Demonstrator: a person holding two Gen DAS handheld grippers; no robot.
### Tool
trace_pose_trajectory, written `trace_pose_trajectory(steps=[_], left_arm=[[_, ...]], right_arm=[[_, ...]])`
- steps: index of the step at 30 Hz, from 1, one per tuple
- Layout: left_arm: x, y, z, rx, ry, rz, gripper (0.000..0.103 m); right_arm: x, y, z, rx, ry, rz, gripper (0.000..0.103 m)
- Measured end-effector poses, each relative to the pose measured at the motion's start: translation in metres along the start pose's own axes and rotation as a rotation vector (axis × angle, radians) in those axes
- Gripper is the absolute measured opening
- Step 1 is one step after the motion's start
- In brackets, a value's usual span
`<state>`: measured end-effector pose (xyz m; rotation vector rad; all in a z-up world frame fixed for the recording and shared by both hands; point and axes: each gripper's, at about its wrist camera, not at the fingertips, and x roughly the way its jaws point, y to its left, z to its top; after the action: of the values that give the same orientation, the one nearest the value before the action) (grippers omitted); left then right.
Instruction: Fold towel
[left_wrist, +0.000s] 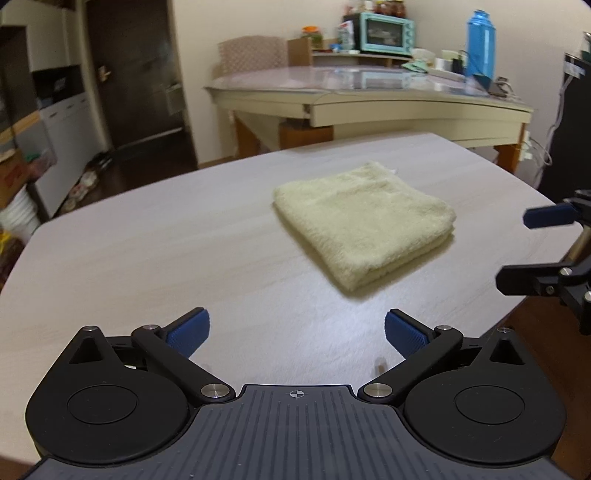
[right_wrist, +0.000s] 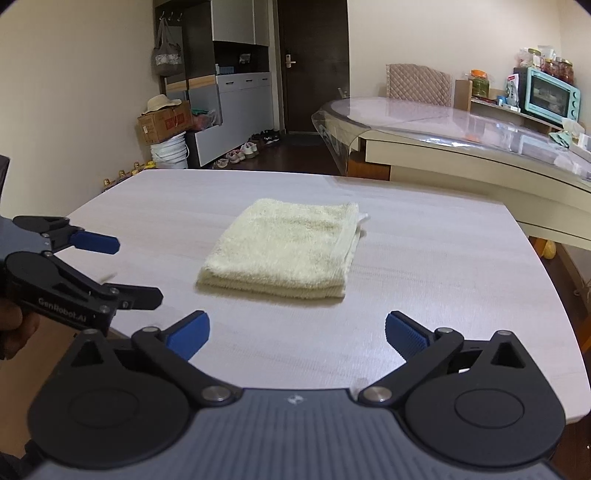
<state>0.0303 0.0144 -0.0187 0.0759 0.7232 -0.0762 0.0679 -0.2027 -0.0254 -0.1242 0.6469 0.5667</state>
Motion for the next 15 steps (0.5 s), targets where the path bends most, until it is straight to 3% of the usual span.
trace_pose_trajectory(steps=[9,15], left_arm=[[-0.009,-0.004,-0.007,-0.086,0.008,0.009,0.103],[-0.015,-0.013,-0.007,-0.083,0.006,0.009,0.103]], right_arm=[[-0.009,0.001,-0.007,0.038,-0.006,-0.009,0.103],[-0.010,-0.001,-0.008,0.059,-0.009,-0.031,0.103]])
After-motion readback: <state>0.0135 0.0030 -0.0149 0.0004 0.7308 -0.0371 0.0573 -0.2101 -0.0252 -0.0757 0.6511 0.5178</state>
